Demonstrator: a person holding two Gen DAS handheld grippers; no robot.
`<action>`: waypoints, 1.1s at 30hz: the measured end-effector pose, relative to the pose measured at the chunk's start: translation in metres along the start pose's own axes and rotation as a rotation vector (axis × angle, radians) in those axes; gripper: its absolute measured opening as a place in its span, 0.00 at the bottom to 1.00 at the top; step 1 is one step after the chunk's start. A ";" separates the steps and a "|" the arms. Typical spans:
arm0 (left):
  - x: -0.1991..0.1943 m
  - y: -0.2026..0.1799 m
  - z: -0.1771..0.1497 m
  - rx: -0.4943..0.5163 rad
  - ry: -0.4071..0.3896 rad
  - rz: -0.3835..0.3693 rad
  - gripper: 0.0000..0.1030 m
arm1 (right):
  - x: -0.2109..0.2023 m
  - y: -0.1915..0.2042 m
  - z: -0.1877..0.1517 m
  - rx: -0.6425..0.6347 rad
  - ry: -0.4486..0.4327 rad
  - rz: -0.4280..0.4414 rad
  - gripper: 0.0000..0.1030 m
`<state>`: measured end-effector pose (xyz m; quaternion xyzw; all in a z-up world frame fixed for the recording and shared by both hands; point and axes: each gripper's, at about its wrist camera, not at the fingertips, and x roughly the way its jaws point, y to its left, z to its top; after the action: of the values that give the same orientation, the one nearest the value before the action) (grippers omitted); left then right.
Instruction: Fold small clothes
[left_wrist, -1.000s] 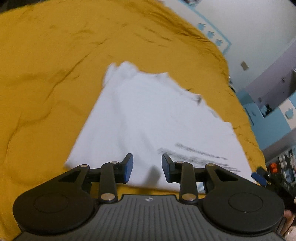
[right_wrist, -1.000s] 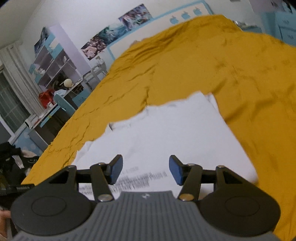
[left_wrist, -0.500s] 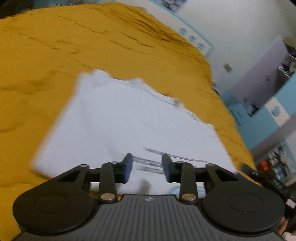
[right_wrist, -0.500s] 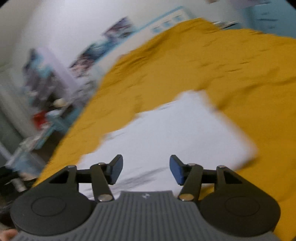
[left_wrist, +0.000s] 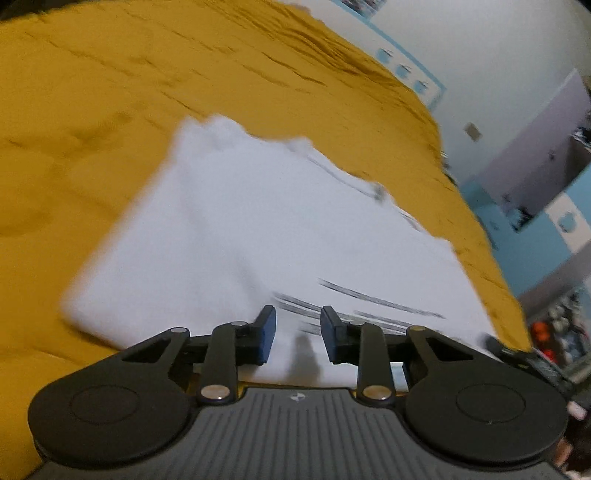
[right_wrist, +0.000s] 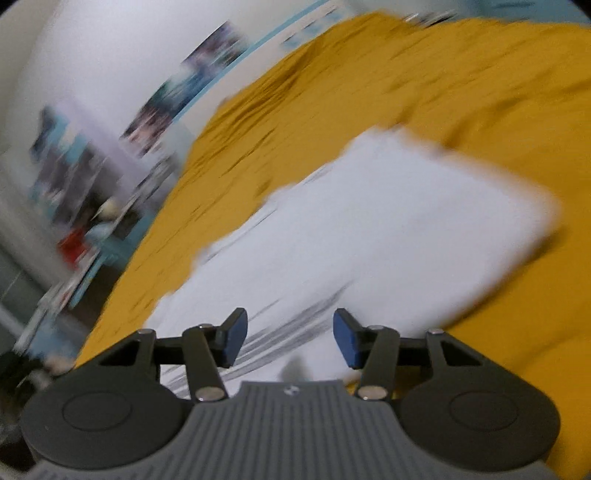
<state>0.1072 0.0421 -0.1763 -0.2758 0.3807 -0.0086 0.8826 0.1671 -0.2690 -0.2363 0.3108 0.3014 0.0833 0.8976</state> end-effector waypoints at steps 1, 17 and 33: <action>-0.005 0.008 0.002 -0.003 -0.012 0.030 0.36 | -0.007 -0.013 0.005 0.029 -0.015 -0.020 0.44; -0.005 0.016 0.002 0.083 0.019 0.062 0.74 | 0.059 0.131 0.041 -0.234 -0.015 0.086 0.63; -0.001 0.016 0.010 0.075 0.079 0.048 0.79 | 0.298 0.203 0.034 -0.347 0.207 -0.086 0.63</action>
<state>0.1107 0.0605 -0.1776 -0.2326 0.4212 -0.0124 0.8765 0.4347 -0.0247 -0.2376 0.1283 0.3861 0.1272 0.9046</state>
